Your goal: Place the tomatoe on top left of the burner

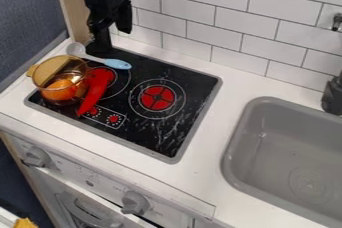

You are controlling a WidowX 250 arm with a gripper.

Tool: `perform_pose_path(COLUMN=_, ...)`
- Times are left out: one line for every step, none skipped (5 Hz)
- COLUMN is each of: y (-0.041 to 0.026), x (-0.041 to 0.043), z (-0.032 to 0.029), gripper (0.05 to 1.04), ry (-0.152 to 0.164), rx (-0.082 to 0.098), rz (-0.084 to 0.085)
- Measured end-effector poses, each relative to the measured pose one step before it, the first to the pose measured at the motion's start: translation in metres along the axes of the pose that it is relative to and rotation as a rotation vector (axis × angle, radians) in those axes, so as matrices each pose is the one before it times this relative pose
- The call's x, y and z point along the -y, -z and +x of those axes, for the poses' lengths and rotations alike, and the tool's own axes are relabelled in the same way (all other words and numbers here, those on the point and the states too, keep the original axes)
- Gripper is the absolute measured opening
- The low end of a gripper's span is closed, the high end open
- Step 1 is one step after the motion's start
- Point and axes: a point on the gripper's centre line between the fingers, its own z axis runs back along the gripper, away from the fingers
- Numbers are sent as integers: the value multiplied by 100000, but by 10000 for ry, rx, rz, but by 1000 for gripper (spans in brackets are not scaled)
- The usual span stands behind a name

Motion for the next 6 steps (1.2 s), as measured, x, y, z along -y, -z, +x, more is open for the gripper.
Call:
perform_pose_path(y=1613, x=-665, z=-409, gripper=1001, ry=-27, rx=-159, rz=381)
perform_pose_path(y=-375, x=-510, z=188, gripper=1001, ry=-200, rx=283, rz=-134)
perform_pose_path(y=-957, x=-261, z=160, gripper=1001, ry=-291, rx=70, rz=86)
perform_pose_path(y=-1865, x=-778, z=935, gripper=1001, ry=-328, rx=175, rz=-352)
perform_pose_path(y=-1290, x=-1866, z=2419, gripper=1001, ry=-710, rx=-39, rz=174)
perform_pose_path(y=-741, x=-1966, z=1419, gripper=1001, ry=-409, rx=71, rz=170)
